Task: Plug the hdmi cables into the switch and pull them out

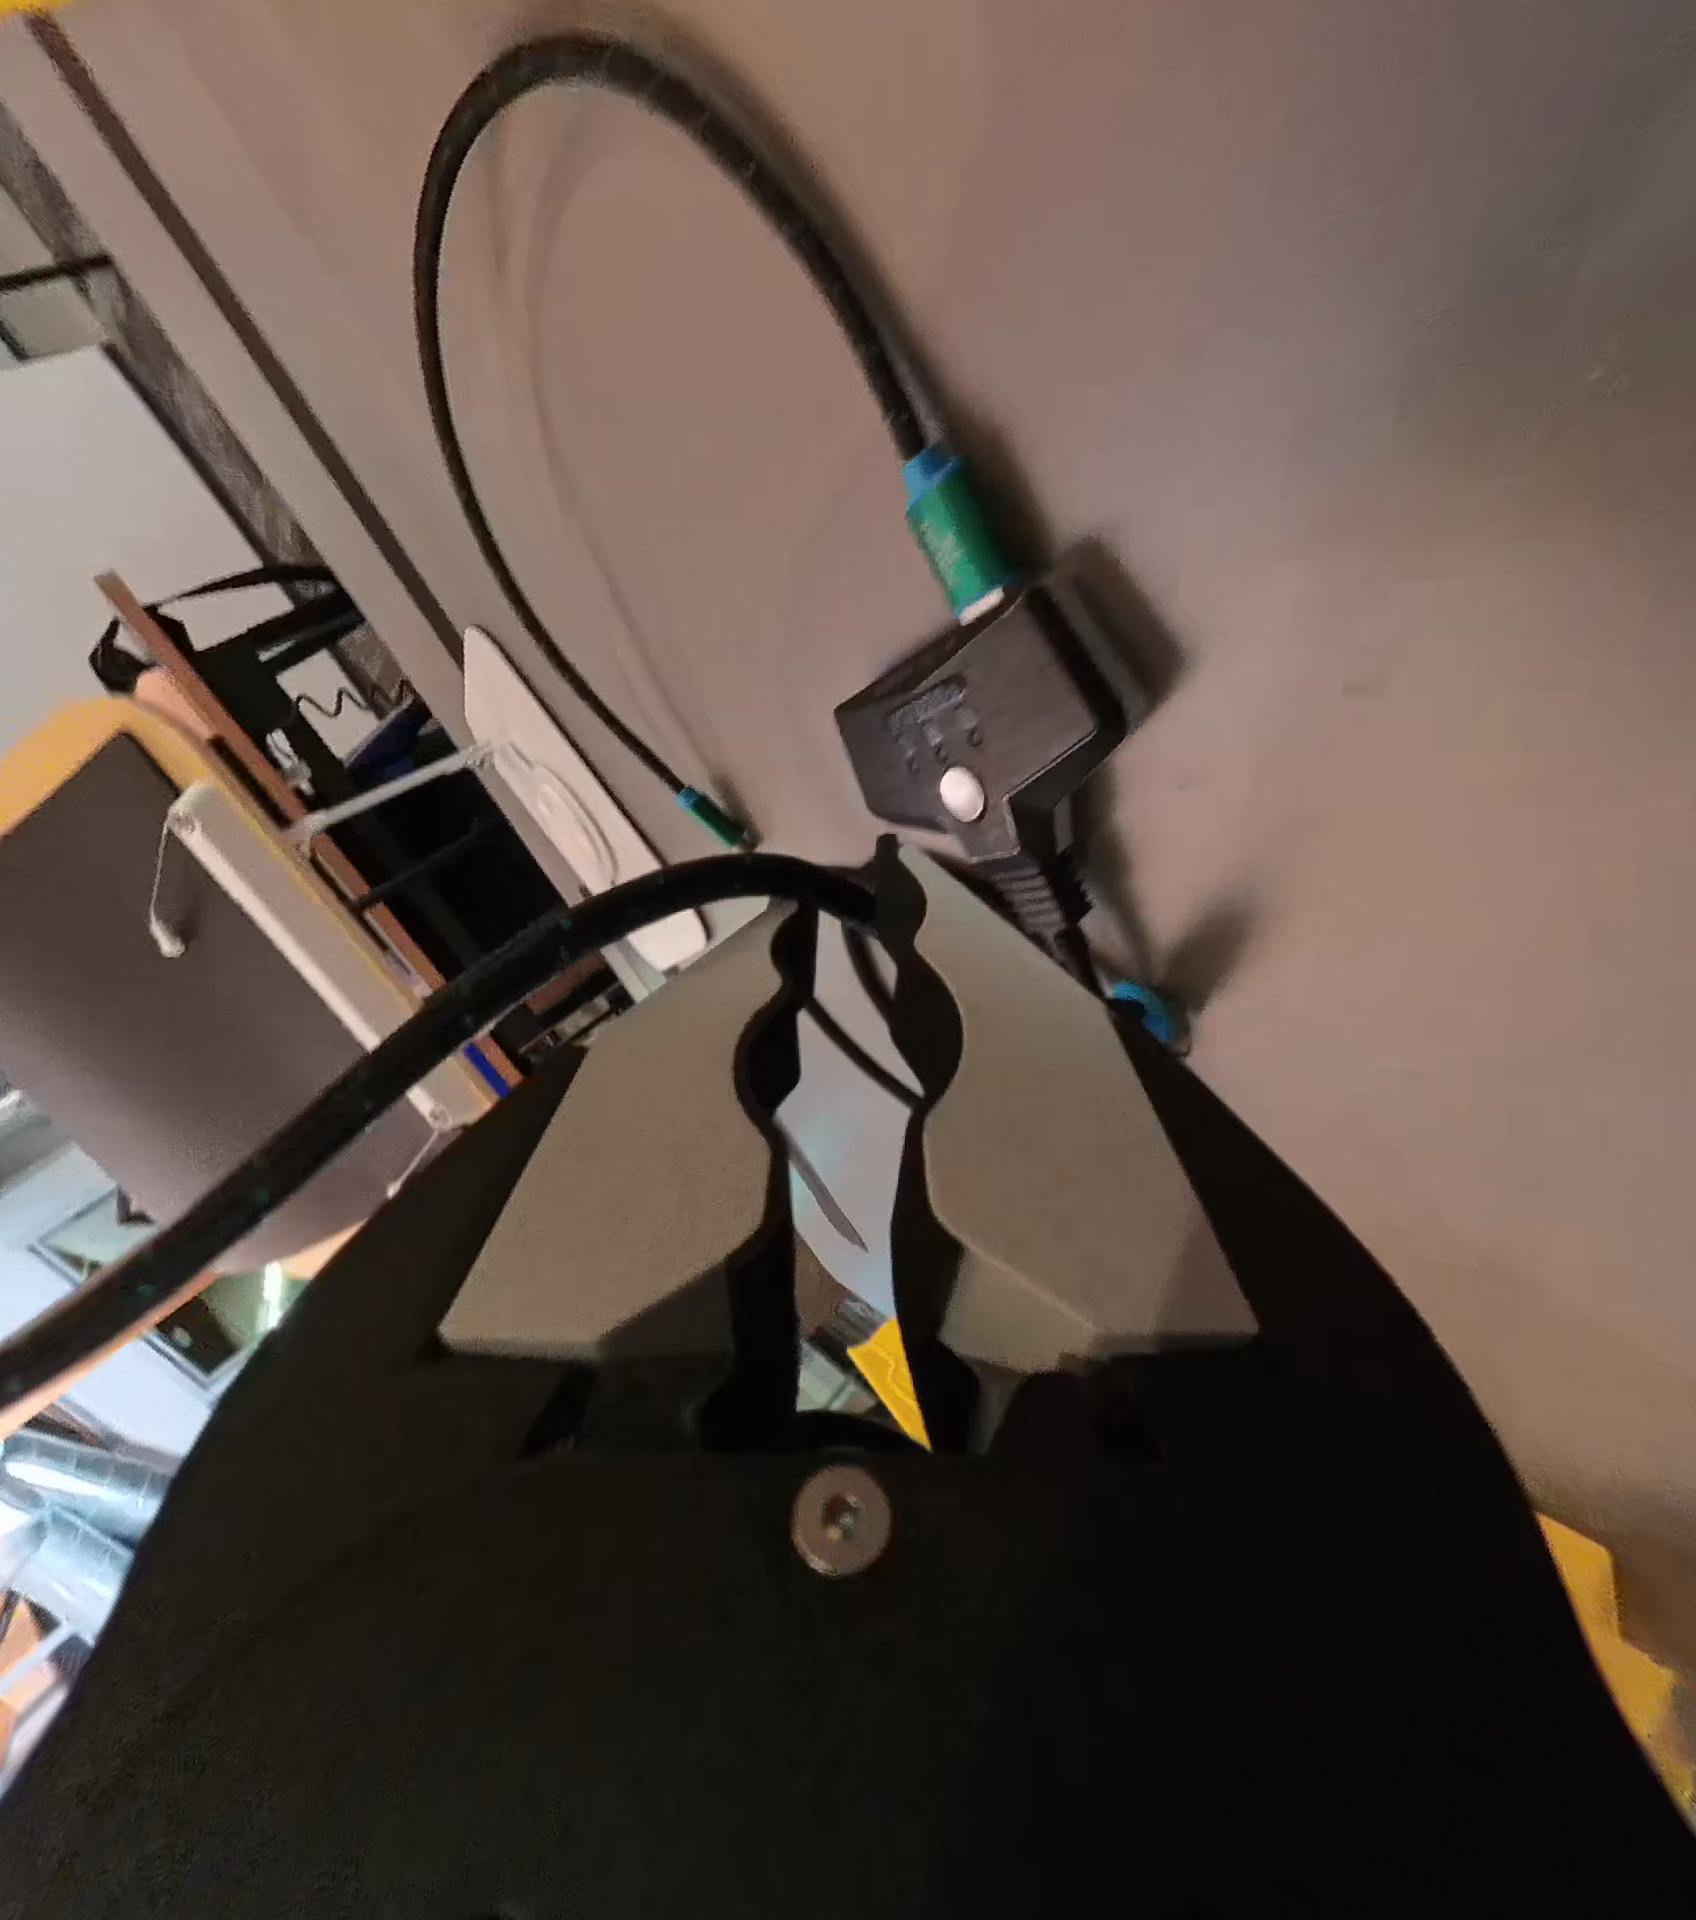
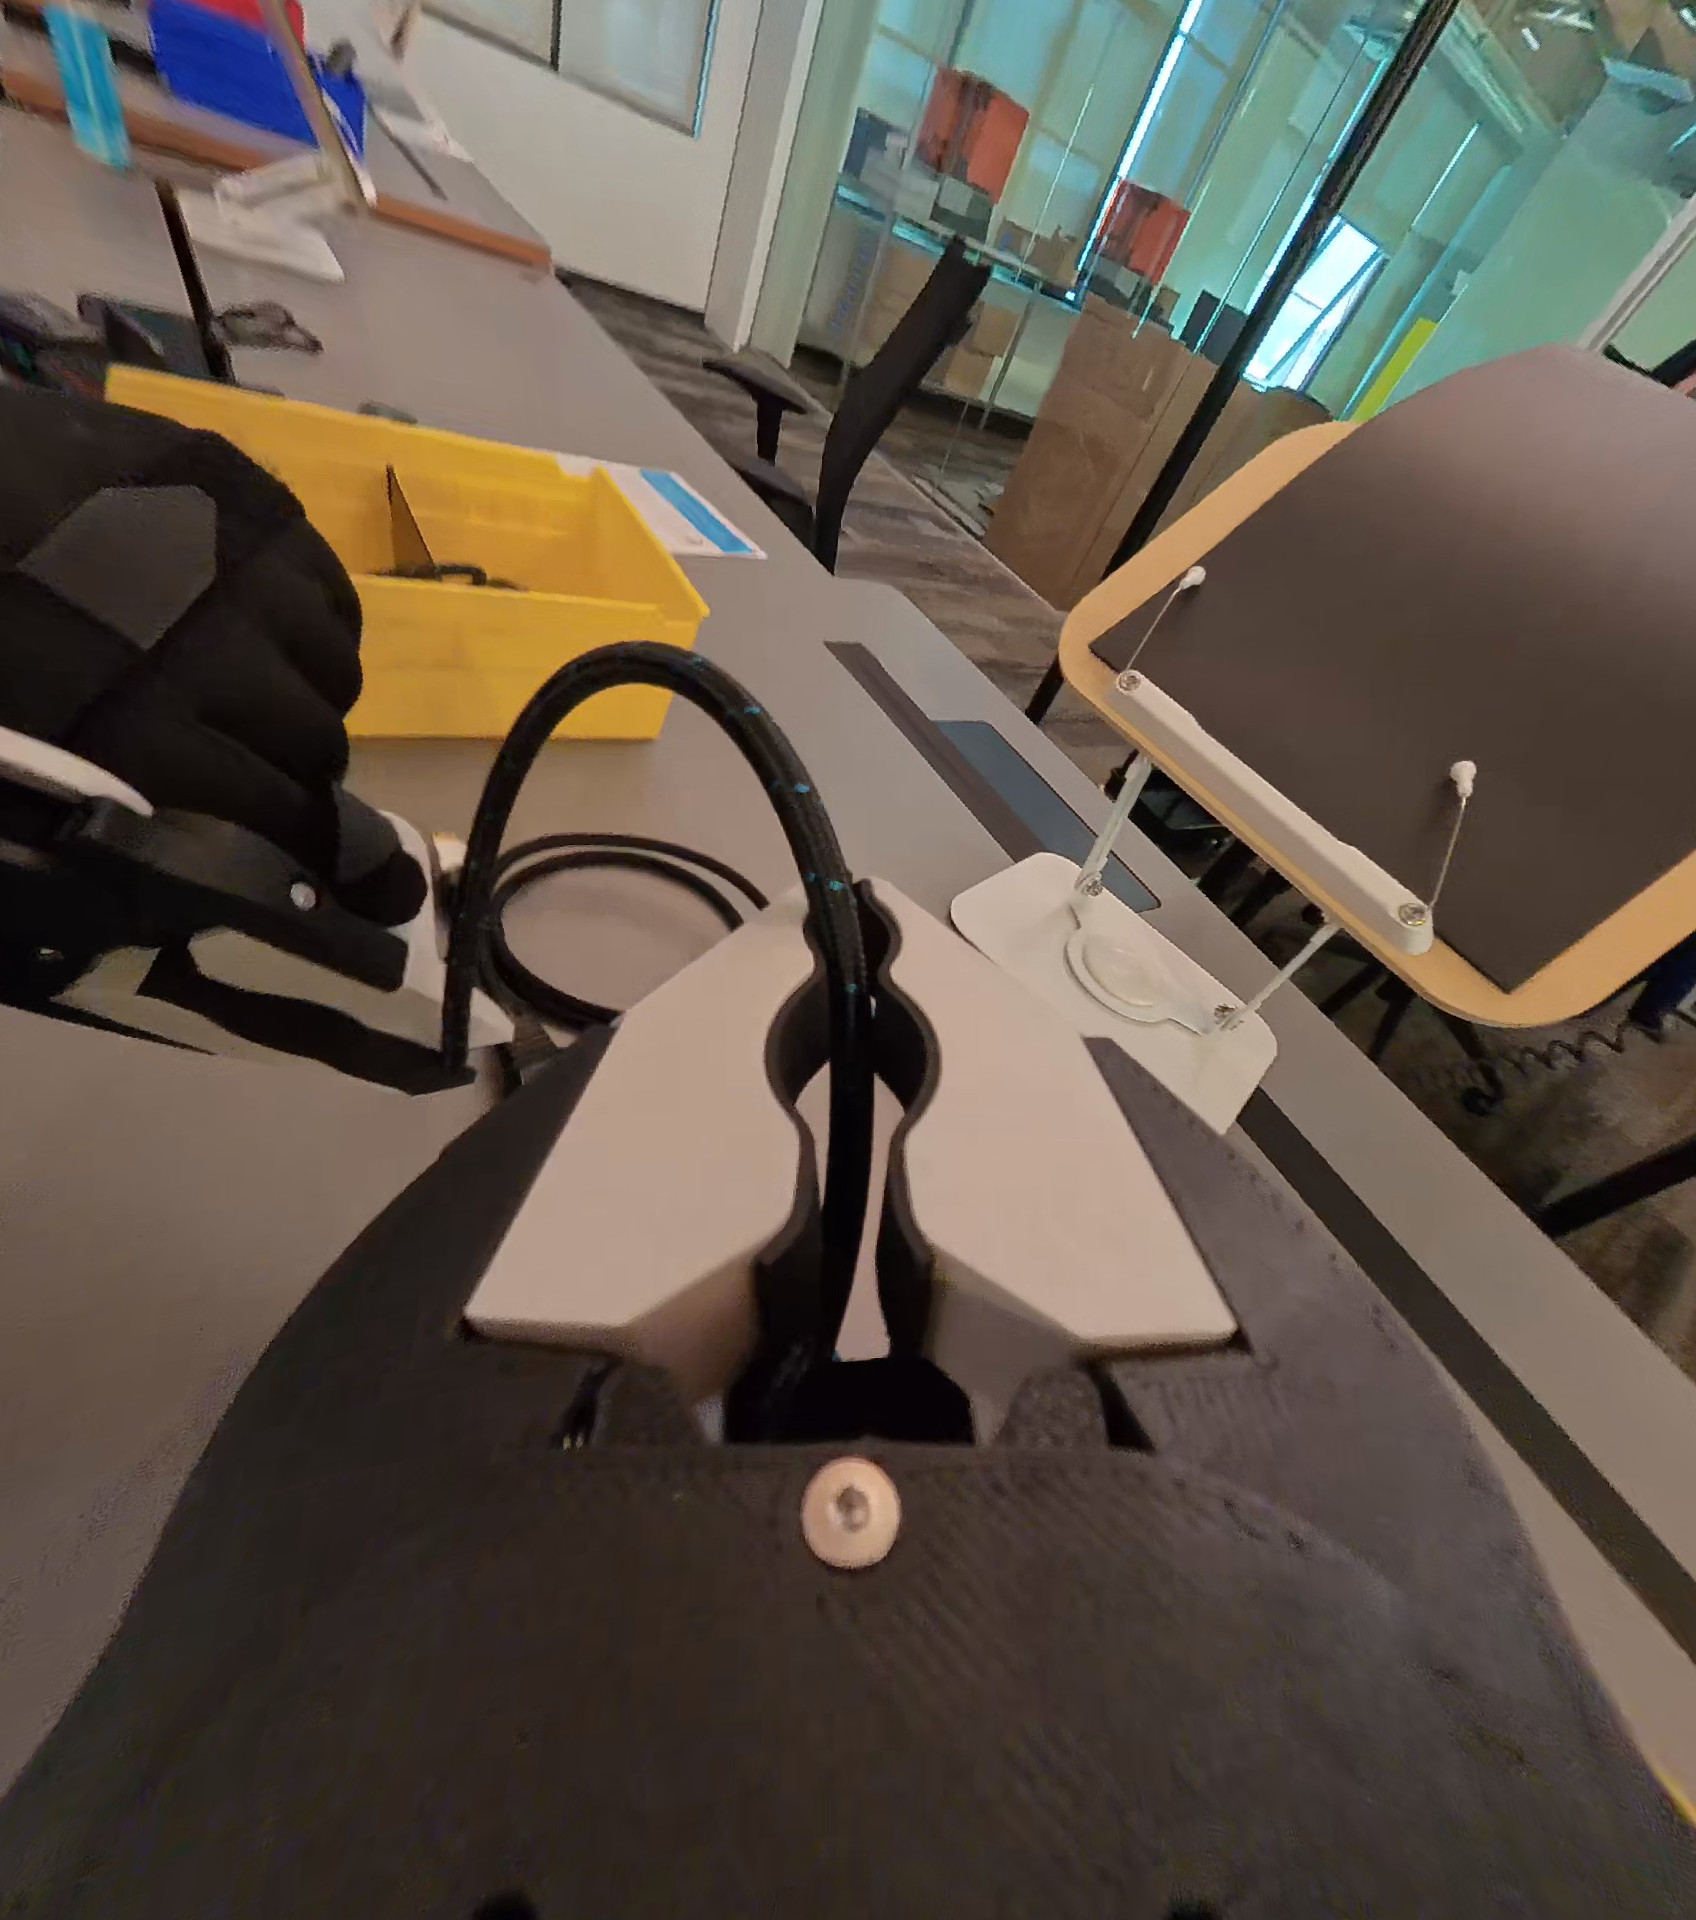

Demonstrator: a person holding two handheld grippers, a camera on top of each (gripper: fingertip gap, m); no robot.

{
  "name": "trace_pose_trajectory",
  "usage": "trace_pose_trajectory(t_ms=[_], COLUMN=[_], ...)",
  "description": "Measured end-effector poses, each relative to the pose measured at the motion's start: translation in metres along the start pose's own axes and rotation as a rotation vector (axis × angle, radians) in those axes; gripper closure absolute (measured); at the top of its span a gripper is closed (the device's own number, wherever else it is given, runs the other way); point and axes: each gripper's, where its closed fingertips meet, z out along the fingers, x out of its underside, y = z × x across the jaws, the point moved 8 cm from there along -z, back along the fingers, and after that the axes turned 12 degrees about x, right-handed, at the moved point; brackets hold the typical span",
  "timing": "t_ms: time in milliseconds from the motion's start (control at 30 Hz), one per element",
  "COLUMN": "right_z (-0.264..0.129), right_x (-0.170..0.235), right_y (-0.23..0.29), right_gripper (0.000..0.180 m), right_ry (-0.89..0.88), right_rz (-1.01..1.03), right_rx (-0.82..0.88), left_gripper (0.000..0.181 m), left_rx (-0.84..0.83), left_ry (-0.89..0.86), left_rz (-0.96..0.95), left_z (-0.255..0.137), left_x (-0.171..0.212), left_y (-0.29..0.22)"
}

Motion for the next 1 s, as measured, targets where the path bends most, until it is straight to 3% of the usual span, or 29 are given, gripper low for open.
trace_pose_trajectory(t_ms=[367, 1000], right_z=[0.025, 0.068], right_x=[0.02, 0.048], right_y=[0.043, 0.102], right_gripper=[0.18, 0.18], right_ry=[0.159, 0.241], right_rz=[-0.136, -0.176], right_rx=[-0.166, -0.267], left_gripper=[0.174, 0.174], left_rx=[0.076, 0.081], left_ry=[-0.069, -0.12], left_rz=[0.128, 0.125], left_z=[0.025, 0.035], left_x=[-0.046, -0.066], left_y=[-0.036, -0.051])
